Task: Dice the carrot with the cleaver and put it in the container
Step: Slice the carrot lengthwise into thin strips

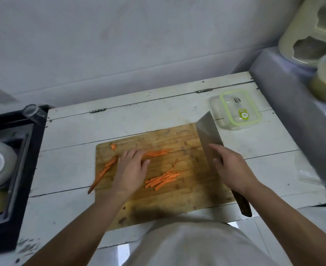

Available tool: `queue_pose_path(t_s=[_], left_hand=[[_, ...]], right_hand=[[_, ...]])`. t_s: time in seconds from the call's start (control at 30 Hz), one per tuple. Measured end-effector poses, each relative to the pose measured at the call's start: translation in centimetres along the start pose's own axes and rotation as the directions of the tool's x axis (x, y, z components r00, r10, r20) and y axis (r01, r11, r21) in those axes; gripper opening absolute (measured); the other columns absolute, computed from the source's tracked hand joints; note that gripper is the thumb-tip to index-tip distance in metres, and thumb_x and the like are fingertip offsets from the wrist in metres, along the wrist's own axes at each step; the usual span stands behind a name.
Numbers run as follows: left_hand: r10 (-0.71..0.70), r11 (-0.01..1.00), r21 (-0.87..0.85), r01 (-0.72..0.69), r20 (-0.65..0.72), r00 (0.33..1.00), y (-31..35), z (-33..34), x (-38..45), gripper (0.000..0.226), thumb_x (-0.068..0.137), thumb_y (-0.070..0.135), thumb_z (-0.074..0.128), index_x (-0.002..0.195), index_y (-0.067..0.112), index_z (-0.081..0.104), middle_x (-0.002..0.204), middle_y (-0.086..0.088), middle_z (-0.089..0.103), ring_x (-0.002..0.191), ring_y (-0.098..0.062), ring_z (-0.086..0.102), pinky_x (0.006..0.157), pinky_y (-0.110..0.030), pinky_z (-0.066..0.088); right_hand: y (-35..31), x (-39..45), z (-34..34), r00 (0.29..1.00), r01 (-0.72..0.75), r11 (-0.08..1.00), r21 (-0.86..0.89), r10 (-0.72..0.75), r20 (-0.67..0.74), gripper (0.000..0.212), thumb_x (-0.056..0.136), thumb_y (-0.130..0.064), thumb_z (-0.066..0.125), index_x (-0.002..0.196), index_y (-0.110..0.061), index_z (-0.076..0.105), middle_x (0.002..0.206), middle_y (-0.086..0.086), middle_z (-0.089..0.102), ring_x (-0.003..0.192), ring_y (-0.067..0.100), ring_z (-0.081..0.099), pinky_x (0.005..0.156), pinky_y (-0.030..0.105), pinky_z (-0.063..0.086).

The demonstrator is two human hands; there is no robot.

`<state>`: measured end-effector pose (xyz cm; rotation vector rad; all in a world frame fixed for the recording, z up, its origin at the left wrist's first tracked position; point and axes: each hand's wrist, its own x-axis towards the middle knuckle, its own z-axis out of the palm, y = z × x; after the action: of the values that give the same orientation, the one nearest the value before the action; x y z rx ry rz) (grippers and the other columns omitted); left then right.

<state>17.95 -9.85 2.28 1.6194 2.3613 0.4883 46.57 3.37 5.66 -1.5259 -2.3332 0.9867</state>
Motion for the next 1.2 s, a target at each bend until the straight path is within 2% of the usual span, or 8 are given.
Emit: queue_pose_path(t_s=[0.1, 0.2, 0.33, 0.53, 0.63, 0.9, 1.07, 1.2], left_hand=[[-0.005, 0.997, -0.070, 0.015, 0.147, 0.989, 2.7, 1.1, -2.1, 0.043, 0.097, 0.046, 0.063, 0.135, 0.026, 0.060, 0.128, 0.007, 0.055, 0.123, -0.018, 0.048, 0.106, -0.035, 0.041], [-0.007, 1.000, 0.030, -0.002, 0.299, 0.954, 5.3, 3.0, -2.7, 0.060, 0.093, 0.057, 0.063, 0.145, 0.032, 0.047, 0.134, 0.009, 0.044, 0.128, -0.016, 0.038, 0.110, -0.037, 0.035], [-0.001, 1.000, 0.006, -0.001, 0.288, 0.958, 6.0, 3.2, -2.5, 0.031, 0.097, 0.045, 0.063, 0.124, 0.031, 0.059, 0.124, 0.010, 0.049, 0.123, -0.016, 0.041, 0.106, -0.035, 0.034], [-0.200, 0.976, -0.047, 0.214, 0.209, 0.957, 2.6, 2.1, -4.2, 0.047, 0.099, 0.056, 0.051, 0.139, 0.031, 0.054, 0.131, 0.009, 0.050, 0.125, -0.017, 0.042, 0.106, -0.039, 0.038], [-0.220, 0.975, 0.023, 0.222, 0.255, 0.942, 0.9, 1.4, -4.9, 0.047, 0.092, 0.056, 0.066, 0.134, 0.038, 0.056, 0.131, 0.011, 0.045, 0.125, -0.015, 0.037, 0.104, -0.035, 0.034], [-0.226, 0.957, -0.118, 0.265, 0.266, 0.937, 1.1, 1.1, -5.0, 0.018, 0.088, 0.039, 0.077, 0.090, 0.038, 0.059, 0.107, 0.017, 0.054, 0.110, -0.010, 0.046, 0.096, -0.034, 0.041], [-0.331, 0.798, -0.443, 0.408, 0.244, 0.912, 0.5, -0.8, -5.4, 0.010, 0.095, 0.025, 0.072, 0.094, 0.035, 0.069, 0.098, 0.019, 0.068, 0.100, -0.001, 0.062, 0.081, -0.015, 0.044], [-0.422, 0.538, -0.770, 0.344, 0.107, 0.900, -0.7, -4.2, -4.3, 0.015, 0.097, 0.019, 0.069, 0.095, 0.033, 0.071, 0.110, 0.009, 0.075, 0.112, -0.011, 0.067, 0.103, -0.040, 0.050]], right_hand=[[-0.3, 0.2, 0.4, 1.000, 0.009, 1.000, 0.010, -0.009, -0.004, 0.048, 0.098, -0.008, 0.054, 0.143, -0.024, 0.052, 0.134, 0.004, 0.063, 0.122, 0.025, 0.057, 0.104, 0.039, 0.046], [-0.8, 0.6, 0.7, 0.999, 0.032, 0.999, 0.016, -0.032, 0.010, 0.047, 0.099, -0.009, 0.054, 0.143, -0.025, 0.053, 0.135, 0.001, 0.062, 0.122, 0.025, 0.057, 0.104, 0.039, 0.047], [-1.4, 1.2, 0.8, 0.999, 0.042, 0.999, -0.007, -0.042, 0.018, 0.046, 0.100, -0.010, 0.053, 0.143, -0.026, 0.052, 0.135, 0.003, 0.063, 0.121, 0.026, 0.058, 0.104, 0.038, 0.048], [-1.6, 1.3, 1.0, 0.997, 0.059, 0.998, -0.017, -0.058, 0.041, 0.046, 0.100, -0.012, 0.054, 0.143, -0.027, 0.052, 0.133, 0.004, 0.064, 0.118, 0.028, 0.060, 0.102, 0.042, 0.049], [-1.4, 1.3, 1.0, 0.997, 0.062, 0.998, -0.020, -0.061, 0.041, 0.046, 0.099, -0.011, 0.055, 0.142, -0.026, 0.053, 0.131, 0.005, 0.065, 0.116, 0.029, 0.061, 0.101, 0.044, 0.049], [-2.0, 1.3, 1.2, 0.996, 0.074, 0.997, -0.019, -0.073, 0.059, 0.046, 0.099, -0.009, 0.054, 0.142, -0.025, 0.054, 0.128, 0.005, 0.067, 0.115, 0.029, 0.062, 0.100, 0.042, 0.050], [-2.2, 1.3, 1.3, 0.996, 0.066, 0.998, -0.007, -0.066, 0.063, 0.045, 0.099, -0.010, 0.054, 0.142, -0.025, 0.053, 0.132, 0.004, 0.065, 0.117, 0.025, 0.061, 0.101, 0.036, 0.049], [-2.3, 1.5, 1.2, 0.997, 0.051, 0.999, -0.001, -0.051, 0.062, 0.046, 0.099, -0.011, 0.054, 0.142, -0.026, 0.053, 0.131, 0.004, 0.065, 0.117, 0.026, 0.061, 0.100, 0.037, 0.049]])
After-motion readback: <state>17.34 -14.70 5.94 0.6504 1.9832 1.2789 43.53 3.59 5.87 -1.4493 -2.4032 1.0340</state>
